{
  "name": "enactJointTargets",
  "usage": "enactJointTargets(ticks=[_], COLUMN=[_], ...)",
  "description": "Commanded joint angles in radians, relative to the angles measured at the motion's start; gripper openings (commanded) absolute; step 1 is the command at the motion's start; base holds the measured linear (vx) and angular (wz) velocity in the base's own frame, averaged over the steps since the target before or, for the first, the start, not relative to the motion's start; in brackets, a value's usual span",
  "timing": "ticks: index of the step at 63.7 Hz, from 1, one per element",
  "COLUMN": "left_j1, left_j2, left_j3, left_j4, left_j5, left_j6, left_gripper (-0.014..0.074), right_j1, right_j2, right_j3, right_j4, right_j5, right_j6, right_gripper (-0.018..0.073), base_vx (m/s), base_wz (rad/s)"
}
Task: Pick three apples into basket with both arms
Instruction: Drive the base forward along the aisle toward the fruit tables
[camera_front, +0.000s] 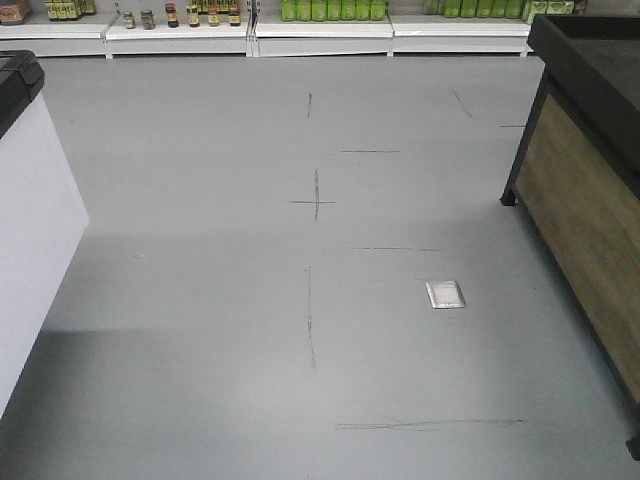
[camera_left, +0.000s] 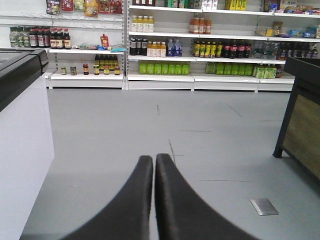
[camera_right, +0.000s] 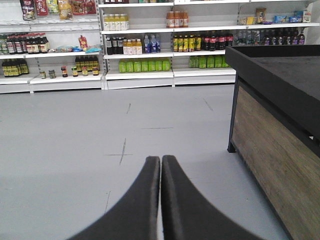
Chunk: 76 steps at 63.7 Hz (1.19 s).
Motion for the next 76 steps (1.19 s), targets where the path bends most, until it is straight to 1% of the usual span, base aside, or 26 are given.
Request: enactJointTargets(ticks=[1, 76], left_j1=[-0.003, -0.003], left_j2=[-0.016, -0.016], left_j3=[0.005, 0.005], left_j4=[-0.006, -0.006], left_j5=[-0.079, -0.079], left_j6=[-0.002, -0.002], left_gripper=[-0.0006, -0.0006], right_j1=[-0.005, -0.005], right_j2=[-0.014, -0.014], right_j3=[0.012, 0.012], right_j4=[0.000, 0.000], right_j5=[-0.078, -0.078], right_j6=[-0.001, -0.001], right_gripper=[-0.0008, -0.0008], base_vx=[0.00, 0.00], base_wz=[0.00, 0.00])
